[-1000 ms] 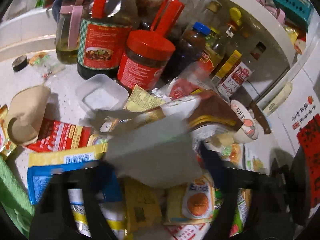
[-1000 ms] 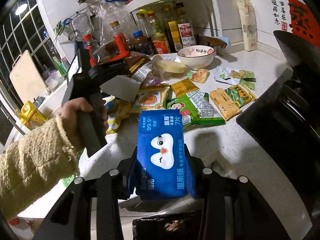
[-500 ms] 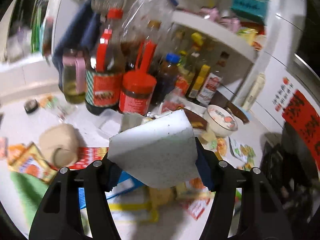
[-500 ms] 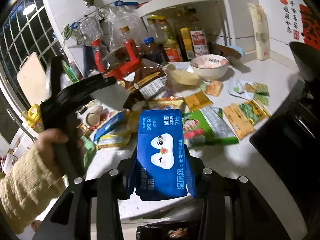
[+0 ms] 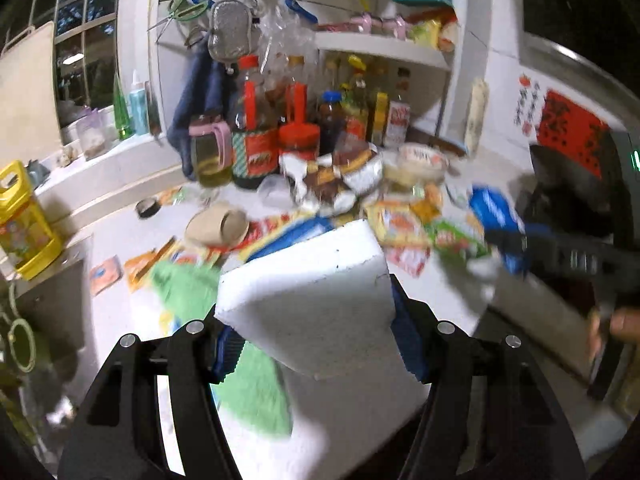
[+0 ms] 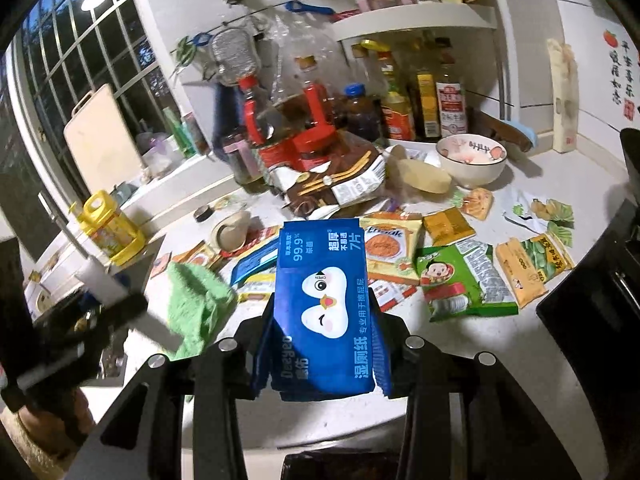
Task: Collect trash
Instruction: 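Lower the paper sheet and tissue pack into the trash bin and open both tools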
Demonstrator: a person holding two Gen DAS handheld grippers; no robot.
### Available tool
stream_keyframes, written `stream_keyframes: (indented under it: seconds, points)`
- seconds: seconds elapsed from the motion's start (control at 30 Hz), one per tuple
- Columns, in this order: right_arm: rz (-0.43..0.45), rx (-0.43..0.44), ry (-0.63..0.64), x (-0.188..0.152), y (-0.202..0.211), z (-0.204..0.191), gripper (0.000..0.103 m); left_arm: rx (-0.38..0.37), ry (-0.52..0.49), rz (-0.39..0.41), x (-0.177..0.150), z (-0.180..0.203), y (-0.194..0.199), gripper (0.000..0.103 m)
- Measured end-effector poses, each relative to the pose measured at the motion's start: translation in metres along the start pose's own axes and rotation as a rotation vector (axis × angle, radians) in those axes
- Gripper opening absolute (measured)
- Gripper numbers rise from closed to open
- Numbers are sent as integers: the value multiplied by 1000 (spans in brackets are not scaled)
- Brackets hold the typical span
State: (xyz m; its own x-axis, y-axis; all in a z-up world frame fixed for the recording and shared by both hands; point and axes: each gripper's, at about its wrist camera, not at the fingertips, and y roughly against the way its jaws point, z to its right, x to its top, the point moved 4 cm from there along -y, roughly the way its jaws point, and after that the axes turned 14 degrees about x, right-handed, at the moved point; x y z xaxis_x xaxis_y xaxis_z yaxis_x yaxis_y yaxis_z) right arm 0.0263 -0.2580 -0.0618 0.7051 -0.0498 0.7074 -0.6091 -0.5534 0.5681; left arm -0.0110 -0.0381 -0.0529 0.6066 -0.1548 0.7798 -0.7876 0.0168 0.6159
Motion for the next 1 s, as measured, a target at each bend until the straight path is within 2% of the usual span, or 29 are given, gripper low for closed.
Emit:
stream_keyframes:
  seconds: [0.1, 0.2, 0.23, 0.33, 0.47, 0.57, 0.67, 0.7, 0.73, 0.77, 0.83, 0.9, 0.97, 1.0]
  points:
    - [-55, 6, 10, -21, 11, -7, 40, -48, -42, -66, -31, 6, 17, 62]
    - [-116, -12, 5, -50, 23, -7, 40, -110, -118, -132, -62, 23, 31, 62]
    - [-116, -12, 5, -50, 23, -7, 40, -138, -151, -169, -77, 30, 33, 62]
    - [-200, -28, -47, -89, 32, 2, 40, -167, -211, -253, -111, 45, 29, 62]
    - [-343, -63, -126, -155, 23, 25, 40, -193, -257, -382, -166, 64, 8, 62]
    - [-433, -86, -173, -202, 3, 43, 40, -205, -277, -494, -210, 79, -23, 62]
    - [-529, -100, -212, -249, -20, 64, 40, -186, -303, -605, -256, 93, -58, 62]
    - [-555, -103, -219, -261, -27, 69, 40, -176, -313, -615, -266, 96, -65, 62]
    - [-567, -105, -225, -268, -31, 73, 43, -168, -319, -618, -274, 99, -72, 63]
    - [-578, -114, -227, -278, -38, 79, 60, -167, -321, -633, -283, 102, -79, 66]
    - [-588, -146, -226, -285, -45, 87, 98, -169, -319, -727, -302, 107, -96, 73]
    - [-583, -168, -223, -285, -48, 93, 98, -229, -272, -820, -314, 109, -104, 97]
    - [-580, -191, -194, -281, -47, 94, 98, -253, -254, -864, -314, 110, -106, 97]
    - [-571, -188, -182, -277, -44, 94, 98, -245, -259, -828, -309, 109, -102, 97]
